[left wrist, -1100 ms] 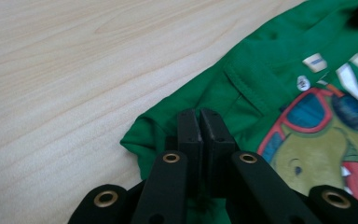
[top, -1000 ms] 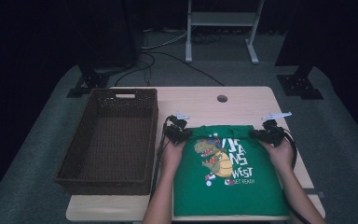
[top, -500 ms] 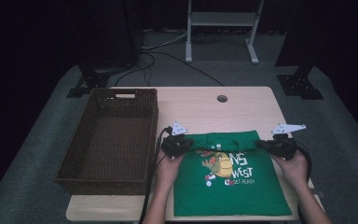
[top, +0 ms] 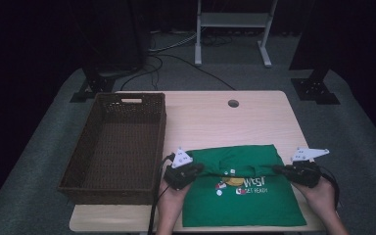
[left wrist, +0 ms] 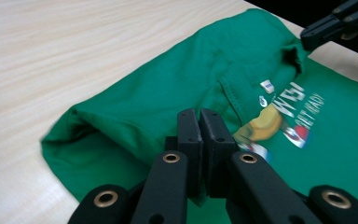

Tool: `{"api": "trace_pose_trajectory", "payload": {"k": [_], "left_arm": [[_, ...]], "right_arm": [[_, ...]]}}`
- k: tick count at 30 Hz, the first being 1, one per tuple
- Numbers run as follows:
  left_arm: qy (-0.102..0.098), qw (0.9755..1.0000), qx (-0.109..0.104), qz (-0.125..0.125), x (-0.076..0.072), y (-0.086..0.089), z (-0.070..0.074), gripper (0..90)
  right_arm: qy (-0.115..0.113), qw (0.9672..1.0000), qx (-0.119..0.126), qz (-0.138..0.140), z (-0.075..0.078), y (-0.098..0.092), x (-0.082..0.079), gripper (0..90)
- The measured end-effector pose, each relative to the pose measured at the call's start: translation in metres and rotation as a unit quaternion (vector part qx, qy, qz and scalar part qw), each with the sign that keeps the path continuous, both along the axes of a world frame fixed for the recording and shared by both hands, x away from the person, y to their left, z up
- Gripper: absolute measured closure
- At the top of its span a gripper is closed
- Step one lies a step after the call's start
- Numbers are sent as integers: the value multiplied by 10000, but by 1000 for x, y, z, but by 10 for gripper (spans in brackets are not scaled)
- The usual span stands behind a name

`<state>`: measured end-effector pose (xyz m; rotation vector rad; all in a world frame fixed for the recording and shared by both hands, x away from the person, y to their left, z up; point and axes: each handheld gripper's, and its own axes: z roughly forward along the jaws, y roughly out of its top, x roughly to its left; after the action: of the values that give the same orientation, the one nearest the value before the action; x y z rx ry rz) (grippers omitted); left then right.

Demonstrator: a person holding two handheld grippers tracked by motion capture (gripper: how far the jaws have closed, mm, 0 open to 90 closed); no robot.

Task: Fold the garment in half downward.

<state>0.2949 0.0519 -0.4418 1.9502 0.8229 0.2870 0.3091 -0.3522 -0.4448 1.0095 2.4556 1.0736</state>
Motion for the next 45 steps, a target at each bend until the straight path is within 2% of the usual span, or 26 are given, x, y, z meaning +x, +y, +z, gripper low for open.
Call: {"api": "trace_pose_trajectory", "payload": {"k": [3,8,11,15,21,23,25,28,29,33,36,40,45], "left_arm": [[27,10000,19,-90,-10,0,-2,879],[114,9994,-107,-295,-21,-1,-4,879],[160,9992,-109,-346,-28,-1,-4,878],[218,9989,-105,-401,-38,2,-6,879],[427,9980,99,-462,-47,0,-18,878],[543,9973,97,-494,-48,0,-22,878],[687,9959,211,-558,-48,-1,-26,877],[904,9931,428,-614,-46,-4,-34,876],[912,9931,391,-618,-45,-4,-35,876],[807,9942,470,-540,-41,-5,-36,870],[728,9948,542,-468,-32,-7,-35,867],[621,9957,585,-354,-17,-9,-35,867],[592,9954,691,-311,-6,-12,-33,860]], "right_arm": [[-17,10000,27,25,2,-2,-10,887],[-40,9999,139,53,5,-9,-27,886],[-19,9997,217,83,5,-12,-37,886],[12,9997,200,136,3,-13,-49,886],[120,9996,144,230,-4,-12,-63,886],[175,9995,55,248,-7,-11,-67,886],[245,9993,-22,265,-12,-9,-69,885],[382,9988,-134,285,-19,-7,-70,885],[406,9986,-179,296,-20,-6,-70,885],[447,9983,-238,301,-22,-4,-66,886],[394,9984,-291,291,-22,-3,-60,886],[305,9986,-364,224,-22,-1,-44,886],[350,9989,-261,178,-23,-3,-26,884]]}}
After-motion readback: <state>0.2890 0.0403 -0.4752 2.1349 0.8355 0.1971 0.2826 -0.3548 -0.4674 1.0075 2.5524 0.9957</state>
